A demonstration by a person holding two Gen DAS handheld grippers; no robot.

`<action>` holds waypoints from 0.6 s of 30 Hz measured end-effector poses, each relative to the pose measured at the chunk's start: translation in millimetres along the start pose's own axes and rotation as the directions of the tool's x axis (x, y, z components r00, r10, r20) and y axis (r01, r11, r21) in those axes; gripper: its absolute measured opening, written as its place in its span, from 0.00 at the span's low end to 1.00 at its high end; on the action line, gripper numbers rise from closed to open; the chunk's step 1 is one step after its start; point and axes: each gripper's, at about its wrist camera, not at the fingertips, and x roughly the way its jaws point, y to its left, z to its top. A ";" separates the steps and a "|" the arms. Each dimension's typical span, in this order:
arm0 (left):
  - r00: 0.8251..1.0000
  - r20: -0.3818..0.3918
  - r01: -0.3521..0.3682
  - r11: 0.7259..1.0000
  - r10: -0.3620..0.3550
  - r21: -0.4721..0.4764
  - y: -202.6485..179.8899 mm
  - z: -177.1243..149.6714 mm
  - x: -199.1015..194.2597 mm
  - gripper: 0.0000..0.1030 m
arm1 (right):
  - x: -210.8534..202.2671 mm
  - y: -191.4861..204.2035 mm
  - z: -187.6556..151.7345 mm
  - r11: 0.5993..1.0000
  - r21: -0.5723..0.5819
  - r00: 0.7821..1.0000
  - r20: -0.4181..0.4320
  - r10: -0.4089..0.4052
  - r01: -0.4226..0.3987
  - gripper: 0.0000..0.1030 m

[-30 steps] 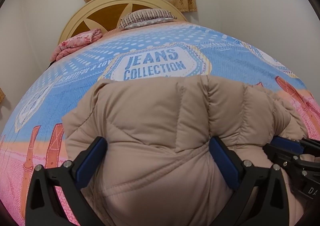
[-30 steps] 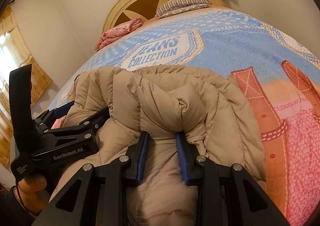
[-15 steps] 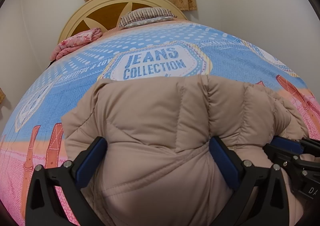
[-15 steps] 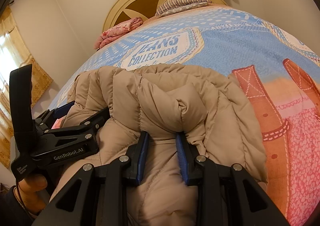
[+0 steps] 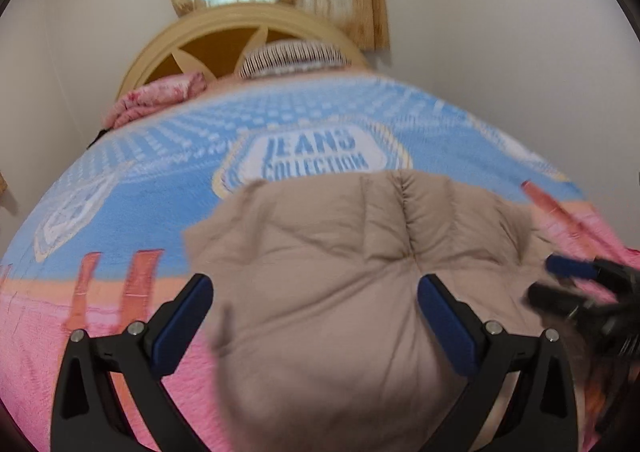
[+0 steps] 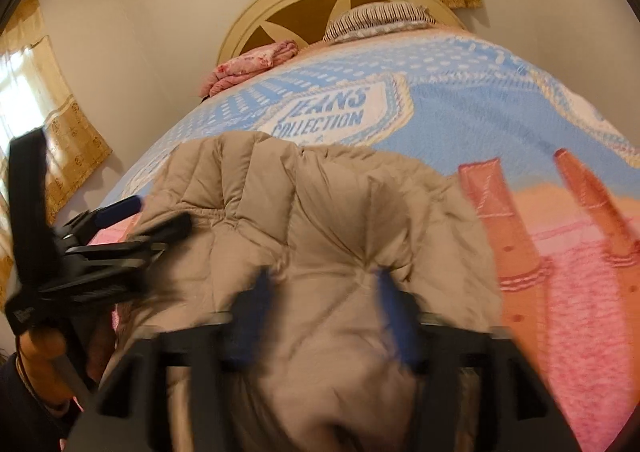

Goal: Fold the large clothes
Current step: 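Lift the folded jacket with the right gripper while the left gripper grasps its other end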

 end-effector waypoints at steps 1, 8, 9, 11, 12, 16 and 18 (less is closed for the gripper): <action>1.000 0.011 0.008 1.000 -0.008 -0.008 9.2 -3.5 -9.9 1.00 | -8.9 -4.3 1.9 1.000 0.005 1.000 0.023 -0.002 0.002 0.89; 0.993 -0.079 0.072 0.988 -0.083 -0.138 58.0 -45.7 -6.7 1.00 | -9.1 -43.4 7.5 0.997 0.037 0.997 -0.048 -0.062 0.064 0.89; 0.989 -0.088 0.104 0.980 -0.120 -0.169 61.9 -50.0 -3.3 1.00 | -2.3 -51.2 5.5 0.997 0.065 0.996 -0.087 -0.032 0.038 0.89; 0.973 -0.101 0.177 0.951 -0.208 -0.253 71.1 -61.4 4.6 1.00 | 2.2 -60.8 2.9 0.994 0.110 0.994 -0.107 0.025 -0.014 0.90; 0.963 -0.103 0.210 0.936 -0.247 -0.282 73.1 -64.9 9.3 1.00 | 7.0 -65.2 1.6 0.990 0.134 0.991 -0.124 0.053 -0.036 0.91; 0.947 -0.105 0.261 0.917 -0.303 -0.300 70.4 -66.4 22.4 1.00 | 22.8 -73.6 -3.9 0.972 0.200 0.977 -0.149 0.152 -0.121 0.92; 0.940 -0.104 0.282 0.911 -0.325 -0.301 70.0 -66.8 27.2 1.00 | 30.9 -74.7 -7.4 0.956 0.231 0.963 -0.157 0.218 -0.179 0.92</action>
